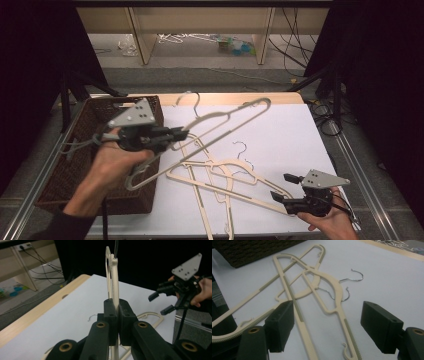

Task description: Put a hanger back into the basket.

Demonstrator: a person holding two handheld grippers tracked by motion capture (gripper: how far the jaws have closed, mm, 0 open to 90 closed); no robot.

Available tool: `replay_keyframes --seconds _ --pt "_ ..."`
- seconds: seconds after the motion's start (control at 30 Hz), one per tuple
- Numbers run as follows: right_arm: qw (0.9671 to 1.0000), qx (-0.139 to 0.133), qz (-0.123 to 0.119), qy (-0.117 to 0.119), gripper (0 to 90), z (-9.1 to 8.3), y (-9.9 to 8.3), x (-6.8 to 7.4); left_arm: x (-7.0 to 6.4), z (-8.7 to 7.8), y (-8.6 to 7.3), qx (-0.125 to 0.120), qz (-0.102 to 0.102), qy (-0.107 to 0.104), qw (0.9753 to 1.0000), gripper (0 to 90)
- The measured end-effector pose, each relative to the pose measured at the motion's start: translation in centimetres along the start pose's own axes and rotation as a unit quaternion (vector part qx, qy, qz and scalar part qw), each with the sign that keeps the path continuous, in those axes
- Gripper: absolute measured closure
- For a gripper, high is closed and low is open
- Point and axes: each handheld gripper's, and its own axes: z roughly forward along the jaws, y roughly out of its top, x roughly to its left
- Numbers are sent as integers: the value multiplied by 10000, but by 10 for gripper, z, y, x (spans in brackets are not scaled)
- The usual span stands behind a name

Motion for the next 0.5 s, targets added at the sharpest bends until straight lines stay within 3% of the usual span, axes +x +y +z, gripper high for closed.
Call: replay_keyframes --seconds 0.17,0.23,0.3,0.33,0.4,0.47,0.5 --pt "9999 101 3 67 281 2 -2 0 30 -37 2 -107 -30 613 9981 864" --pt "9999 61 -14 97 281 5 -3 0 44 -50 -3 -177 -94 853 9962 864" --pt "9999 96 3 111 280 6 -4 0 57 -61 -9 -213 -16 1010 9947 864" --pt "9998 115 52 133 280 7 -4 1 70 -72 -18 -228 -52 1149 9931 864" --pt "9998 115 15 143 280 8 -5 1 75 -76 -23 -311 -167 1239 9917 864" --pt "9998 111 16 152 280 8 -5 1 90 -84 -39 -225 -222 1404 9896 864" --pt "9998 99 24 154 278 8 -5 1 90 -84 -39 -225 -222 1404 9896 864"
